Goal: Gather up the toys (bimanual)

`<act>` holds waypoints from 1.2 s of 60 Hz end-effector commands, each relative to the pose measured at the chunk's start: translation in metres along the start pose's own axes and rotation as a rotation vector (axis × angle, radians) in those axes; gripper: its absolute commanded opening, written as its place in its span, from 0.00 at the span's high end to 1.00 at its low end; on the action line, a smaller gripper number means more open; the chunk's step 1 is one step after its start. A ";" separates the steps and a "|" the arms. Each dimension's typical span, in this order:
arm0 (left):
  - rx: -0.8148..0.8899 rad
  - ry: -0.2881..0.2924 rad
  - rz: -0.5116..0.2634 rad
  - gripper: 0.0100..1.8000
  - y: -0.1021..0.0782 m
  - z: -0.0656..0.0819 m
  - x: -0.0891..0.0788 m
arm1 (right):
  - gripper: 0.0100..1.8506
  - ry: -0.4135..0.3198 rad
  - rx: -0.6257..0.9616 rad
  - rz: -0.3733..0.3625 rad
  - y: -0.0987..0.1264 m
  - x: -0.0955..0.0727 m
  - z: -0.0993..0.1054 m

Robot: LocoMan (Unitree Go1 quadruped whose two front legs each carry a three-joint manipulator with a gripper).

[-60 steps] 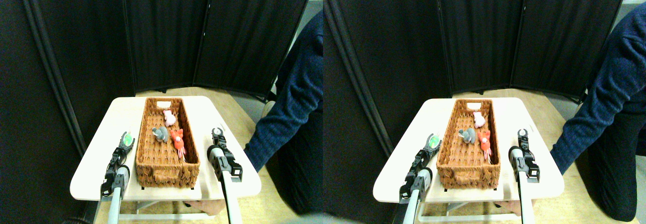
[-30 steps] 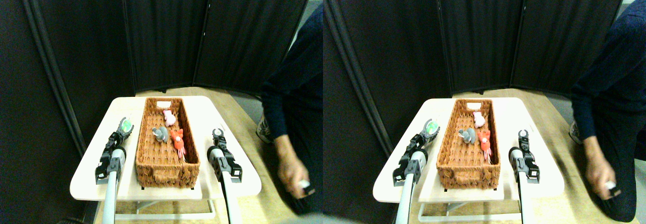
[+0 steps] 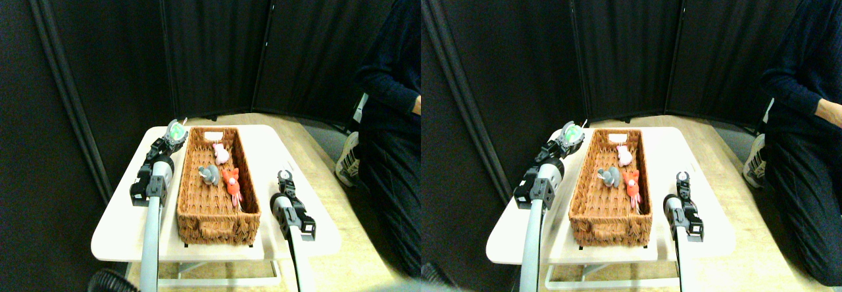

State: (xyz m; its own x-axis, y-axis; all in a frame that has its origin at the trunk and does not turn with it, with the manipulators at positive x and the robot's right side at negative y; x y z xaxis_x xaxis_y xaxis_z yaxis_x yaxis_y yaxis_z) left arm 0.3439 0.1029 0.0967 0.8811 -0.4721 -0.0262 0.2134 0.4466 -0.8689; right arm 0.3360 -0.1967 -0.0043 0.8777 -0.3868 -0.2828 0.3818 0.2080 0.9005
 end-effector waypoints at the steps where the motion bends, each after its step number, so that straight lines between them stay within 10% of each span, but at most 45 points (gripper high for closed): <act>1: 0.005 0.009 -0.078 1.00 -0.018 -0.005 0.006 | 1.00 -0.001 0.005 0.053 0.006 -0.001 0.004; 40: -0.188 0.072 -0.050 1.00 -0.027 -0.055 0.018 | 1.00 0.017 0.015 0.063 0.003 -0.011 0.008; 55: -0.313 0.126 0.064 0.38 -0.024 -0.048 0.009 | 1.00 0.023 0.012 0.066 0.004 -0.009 0.006; 72: -0.297 0.084 0.023 0.52 -0.015 -0.034 0.005 | 1.00 0.030 -0.009 0.064 0.008 -0.010 0.006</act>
State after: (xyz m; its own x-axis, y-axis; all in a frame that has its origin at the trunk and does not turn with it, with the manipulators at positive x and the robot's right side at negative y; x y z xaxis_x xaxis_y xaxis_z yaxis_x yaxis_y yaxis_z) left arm 0.3277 0.0657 0.0864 0.8331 -0.5358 -0.1372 -0.0045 0.2414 -0.9704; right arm 0.3257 -0.1978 -0.0016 0.8973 -0.3500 -0.2688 0.3620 0.2354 0.9020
